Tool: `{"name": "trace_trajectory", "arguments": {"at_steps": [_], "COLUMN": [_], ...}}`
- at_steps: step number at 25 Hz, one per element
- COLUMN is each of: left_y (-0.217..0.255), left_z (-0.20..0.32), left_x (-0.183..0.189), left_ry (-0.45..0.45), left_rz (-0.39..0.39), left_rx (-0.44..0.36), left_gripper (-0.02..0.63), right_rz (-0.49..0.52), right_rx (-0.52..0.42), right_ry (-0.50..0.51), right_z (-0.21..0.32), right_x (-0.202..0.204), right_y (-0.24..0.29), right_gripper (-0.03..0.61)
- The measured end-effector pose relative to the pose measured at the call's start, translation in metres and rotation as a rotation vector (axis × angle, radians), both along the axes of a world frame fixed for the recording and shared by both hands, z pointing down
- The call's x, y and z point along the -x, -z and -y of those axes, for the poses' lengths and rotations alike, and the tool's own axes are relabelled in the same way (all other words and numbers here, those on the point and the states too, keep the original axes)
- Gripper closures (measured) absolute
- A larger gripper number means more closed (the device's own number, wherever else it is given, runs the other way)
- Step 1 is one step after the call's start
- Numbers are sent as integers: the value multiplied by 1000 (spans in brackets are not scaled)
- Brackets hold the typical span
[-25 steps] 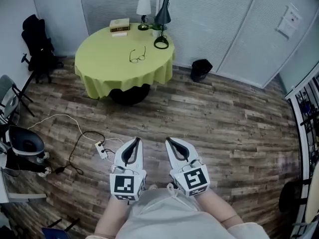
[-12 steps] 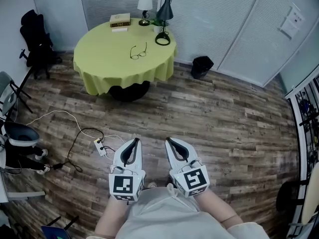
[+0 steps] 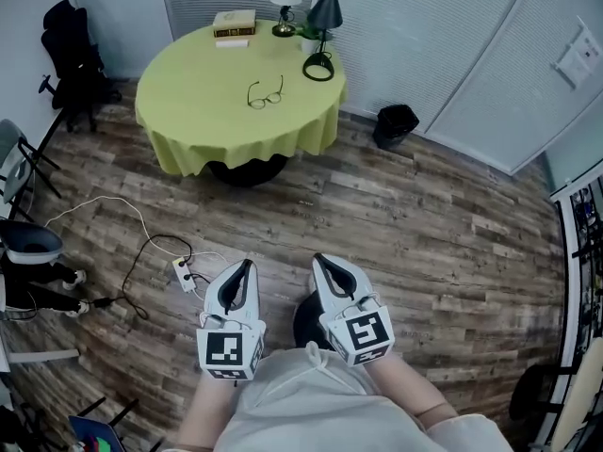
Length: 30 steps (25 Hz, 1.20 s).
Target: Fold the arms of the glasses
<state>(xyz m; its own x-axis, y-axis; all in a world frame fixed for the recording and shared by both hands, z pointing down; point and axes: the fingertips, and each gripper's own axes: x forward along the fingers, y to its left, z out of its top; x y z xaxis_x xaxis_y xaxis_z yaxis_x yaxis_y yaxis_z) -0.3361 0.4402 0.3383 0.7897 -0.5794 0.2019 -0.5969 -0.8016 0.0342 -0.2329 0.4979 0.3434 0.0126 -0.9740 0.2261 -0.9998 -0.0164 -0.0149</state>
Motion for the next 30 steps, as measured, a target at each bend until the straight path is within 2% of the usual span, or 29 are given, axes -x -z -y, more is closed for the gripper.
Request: {"name": "trace_trajectory", "arguments": {"at_steps": [5,10,16,23,30], "left_y": [8,21,18,-12,-33], "left_z": [56,109,162,221,325], "left_x": [-65,-149,-231,-273,-302], "left_ry": [66,122,175,204,232], "left_rz": [10,0,-6,47,28], "left_rx": [-2,-4,3,56,96], "left_gripper": [606,606,606,606,606], "right_rz": [7,14,13,44,29], "right_rx": [3,14,39,106,142], "right_ry": [55,116,149,155,172], "right_z": [59,111,164,226,322], "right_x": [-72,-157,-251,-306,-340], "right_y": [4,9,1,-29,-47], "right_gripper": [580,580,580,580,580]}}
